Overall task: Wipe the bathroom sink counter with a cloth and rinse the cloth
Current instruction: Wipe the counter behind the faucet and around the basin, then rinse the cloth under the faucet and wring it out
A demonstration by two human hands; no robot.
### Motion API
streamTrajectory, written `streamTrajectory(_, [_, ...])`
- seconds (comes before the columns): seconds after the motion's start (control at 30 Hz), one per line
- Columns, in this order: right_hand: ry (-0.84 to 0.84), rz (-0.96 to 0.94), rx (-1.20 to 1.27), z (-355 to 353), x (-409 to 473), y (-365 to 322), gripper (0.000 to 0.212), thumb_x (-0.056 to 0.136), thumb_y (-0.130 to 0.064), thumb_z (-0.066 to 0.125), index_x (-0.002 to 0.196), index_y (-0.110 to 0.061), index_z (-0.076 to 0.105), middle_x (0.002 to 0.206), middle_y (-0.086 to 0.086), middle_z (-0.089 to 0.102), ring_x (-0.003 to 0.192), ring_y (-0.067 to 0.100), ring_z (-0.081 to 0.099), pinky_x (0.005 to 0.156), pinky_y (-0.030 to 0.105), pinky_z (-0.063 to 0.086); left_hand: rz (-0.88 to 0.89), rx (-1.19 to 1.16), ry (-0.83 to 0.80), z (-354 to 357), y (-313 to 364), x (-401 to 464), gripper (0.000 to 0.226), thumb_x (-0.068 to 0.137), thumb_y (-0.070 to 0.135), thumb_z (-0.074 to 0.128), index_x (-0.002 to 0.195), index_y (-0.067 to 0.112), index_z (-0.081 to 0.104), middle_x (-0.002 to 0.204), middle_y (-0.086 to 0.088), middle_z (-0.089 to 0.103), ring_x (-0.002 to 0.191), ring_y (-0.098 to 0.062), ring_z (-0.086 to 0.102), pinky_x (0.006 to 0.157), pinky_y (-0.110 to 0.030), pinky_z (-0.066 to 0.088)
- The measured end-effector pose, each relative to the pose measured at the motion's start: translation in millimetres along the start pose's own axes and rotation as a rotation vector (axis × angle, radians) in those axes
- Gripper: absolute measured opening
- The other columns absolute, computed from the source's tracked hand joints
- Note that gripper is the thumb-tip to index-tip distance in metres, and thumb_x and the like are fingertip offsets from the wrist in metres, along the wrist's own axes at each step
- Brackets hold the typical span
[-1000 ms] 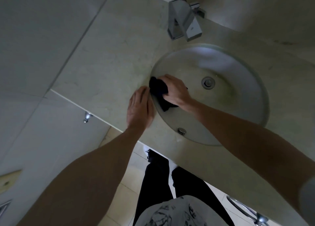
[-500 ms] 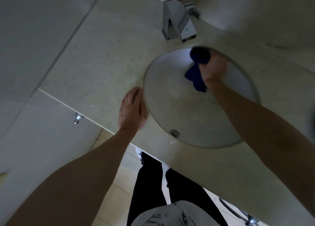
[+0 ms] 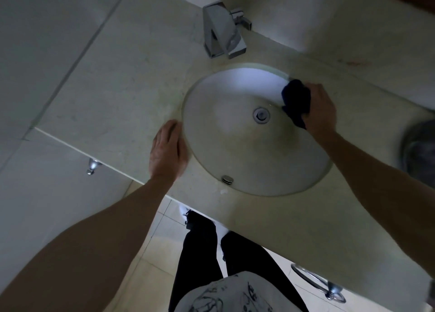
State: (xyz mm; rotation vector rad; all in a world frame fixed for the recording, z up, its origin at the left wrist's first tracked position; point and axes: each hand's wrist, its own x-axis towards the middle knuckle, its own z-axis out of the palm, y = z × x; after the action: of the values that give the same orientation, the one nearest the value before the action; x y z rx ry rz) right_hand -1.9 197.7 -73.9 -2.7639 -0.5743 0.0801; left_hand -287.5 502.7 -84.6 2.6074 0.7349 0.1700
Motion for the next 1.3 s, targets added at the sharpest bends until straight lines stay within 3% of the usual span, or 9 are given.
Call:
streamTrajectory(0.2, [-0.052,0.12,0.137,-10,-89,12,0.06,0.079,0.008,0.06,0.136,0.0,0.046,0.123,0.026,0.058,0.099,0.045,0.061,0.076,0.047,0.05,-0.002,-0.012,-0.001,-2,1,-1,0.044,0.097,0.017,0.051,0.141,0.01,0.053,0.147,-0.011,0.048,0.133,-0.032,0.045,0.114,-0.043,0.038])
streamTrajectory(0.33, [-0.001,0.188,0.359,-9,-119,-12,0.036,0.087,-0.016,0.052,0.122,-0.008,0.053,0.111,0.012,0.064,0.101,0.029,0.06,0.082,0.032,0.042,0.002,-0.02,0.013,-2,0,-1,0.044,0.097,0.015,0.052,0.141,0.01,0.054,0.147,-0.011,0.048,0.132,-0.033,0.046,0.113,-0.044,0.039])
streamTrajectory(0.57, [-0.123,0.295,0.816,-22,-113,-64,0.042,0.089,0.009,0.062,0.12,-0.02,0.057,0.105,-0.006,0.062,0.089,0.006,0.062,0.081,0.009,0.047,-0.024,-0.049,-0.041,-6,2,-1,0.052,0.093,0.028,0.052,0.143,0.012,0.051,0.151,-0.008,0.044,0.135,-0.031,0.045,0.114,-0.045,0.039])
streamTrajectory(0.73, [-0.185,0.273,0.804,-32,-99,-91,0.053,0.082,0.01,0.067,0.109,-0.035,0.059,0.106,-0.01,0.064,0.095,0.002,0.061,0.088,0.026,0.052,-0.141,-0.4,0.004,-16,24,11,0.061,0.084,0.05,0.058,0.132,0.013,0.06,0.138,-0.005,0.049,0.124,-0.024,0.053,0.108,-0.041,0.046])
streamTrajectory(0.83, [-0.342,0.162,0.86,-41,-88,-103,0.038,0.082,-0.001,0.073,0.094,-0.035,0.062,0.081,-0.011,0.059,0.076,-0.001,0.057,0.077,0.026,0.053,0.0,-0.691,-0.303,-32,77,31,0.075,0.081,0.043,0.08,0.145,0.026,0.045,0.14,0.009,0.05,0.127,-0.005,0.049,0.104,-0.014,0.04])
streamTrajectory(0.9, [-0.253,0.045,0.884,-39,-81,-110,0.023,0.086,-0.004,0.069,0.09,-0.025,0.062,0.073,-0.004,0.058,0.072,0.0,0.056,0.073,0.021,0.049,0.091,-0.771,-0.484,-37,107,50,0.086,0.076,0.039,0.086,0.148,0.031,0.041,0.143,0.015,0.051,0.13,0.001,0.047,0.106,-0.014,0.038])
streamTrajectory(1.07, [-0.317,0.069,0.875,-43,-56,-119,0.043,0.079,-0.008,0.082,0.108,-0.035,0.065,0.103,-0.018,0.069,0.097,-0.007,0.063,0.087,0.02,0.051,0.097,-0.89,-0.612,-39,130,96,0.039,0.073,0.026,0.089,0.107,0.019,0.071,0.104,0.002,0.075,0.099,-0.01,0.07,0.09,-0.036,0.057])
streamTrajectory(1.2, [-0.411,0.051,0.799,-48,-38,-123,0.066,0.073,-0.024,0.09,0.13,-0.023,0.057,0.123,-0.011,0.065,0.115,0.005,0.061,0.094,0.025,0.052,-0.018,-0.964,-0.486,-26,129,113,0.023,0.08,0.027,0.082,0.081,0.017,0.06,0.077,0.001,0.064,0.075,-0.016,0.063,0.071,-0.038,0.053])
streamTrajectory(1.3, [-0.342,0.106,0.846,-46,-25,-129,0.043,0.084,-0.017,0.08,0.124,-0.017,0.064,0.116,-0.005,0.07,0.108,0.006,0.066,0.093,0.024,0.053,-0.006,-0.862,-0.426,-16,127,123,0.027,0.089,0.025,0.075,0.079,0.022,0.05,0.072,0.008,0.055,0.067,-0.007,0.056,0.069,-0.029,0.047])
